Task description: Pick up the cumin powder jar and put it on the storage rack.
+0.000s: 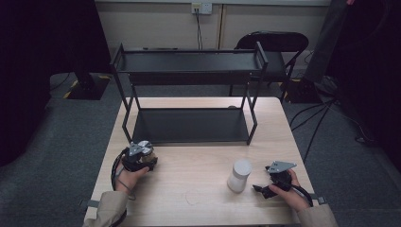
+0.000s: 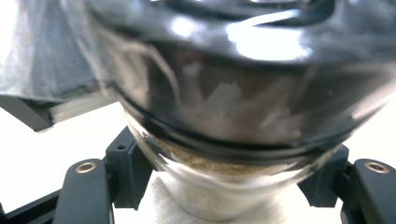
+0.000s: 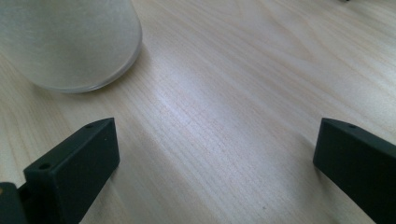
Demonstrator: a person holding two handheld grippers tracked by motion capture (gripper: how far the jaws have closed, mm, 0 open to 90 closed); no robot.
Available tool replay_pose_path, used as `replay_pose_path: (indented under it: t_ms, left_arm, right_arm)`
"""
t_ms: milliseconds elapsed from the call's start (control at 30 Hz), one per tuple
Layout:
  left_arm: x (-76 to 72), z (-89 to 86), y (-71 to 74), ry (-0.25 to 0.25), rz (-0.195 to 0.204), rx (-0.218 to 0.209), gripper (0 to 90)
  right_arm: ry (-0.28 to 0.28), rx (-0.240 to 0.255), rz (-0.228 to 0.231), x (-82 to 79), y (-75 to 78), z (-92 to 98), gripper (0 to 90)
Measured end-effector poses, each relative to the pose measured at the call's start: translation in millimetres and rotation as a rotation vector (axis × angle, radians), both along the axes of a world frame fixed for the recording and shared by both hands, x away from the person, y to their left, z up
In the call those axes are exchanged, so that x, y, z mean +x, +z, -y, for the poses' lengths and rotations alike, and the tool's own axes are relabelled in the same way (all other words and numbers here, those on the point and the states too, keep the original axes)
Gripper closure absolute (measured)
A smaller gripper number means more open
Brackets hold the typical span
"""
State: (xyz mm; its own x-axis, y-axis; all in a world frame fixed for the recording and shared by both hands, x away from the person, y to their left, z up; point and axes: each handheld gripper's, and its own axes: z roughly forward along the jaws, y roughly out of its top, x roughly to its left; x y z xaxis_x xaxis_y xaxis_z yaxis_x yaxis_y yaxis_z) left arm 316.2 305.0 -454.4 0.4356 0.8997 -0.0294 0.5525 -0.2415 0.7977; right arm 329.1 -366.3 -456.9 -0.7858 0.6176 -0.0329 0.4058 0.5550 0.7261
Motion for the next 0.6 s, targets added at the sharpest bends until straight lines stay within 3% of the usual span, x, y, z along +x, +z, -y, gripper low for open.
replay_pose_path:
  t_ms: [133, 400, 600]
  left_arm:
    - [-0.8, -0.4, 4.1, -0.021, 0.003, -0.003, 30.8]
    - [-1.9, -6.7, 25.4, -0.086, -0.011, -0.015, 30.8]
    - [-3.0, -13.0, 53.0, -0.129, 0.009, -0.025, 30.8]
  right_arm:
    - [0.0, 0.0, 0.0, 0.0, 0.0, 0.0, 0.0]
    - [0.0, 0.0, 0.0, 0.0, 0.0, 0.0, 0.0]
    - [0.0, 0.0, 0.0, 0.0, 0.0, 0.0, 0.0]
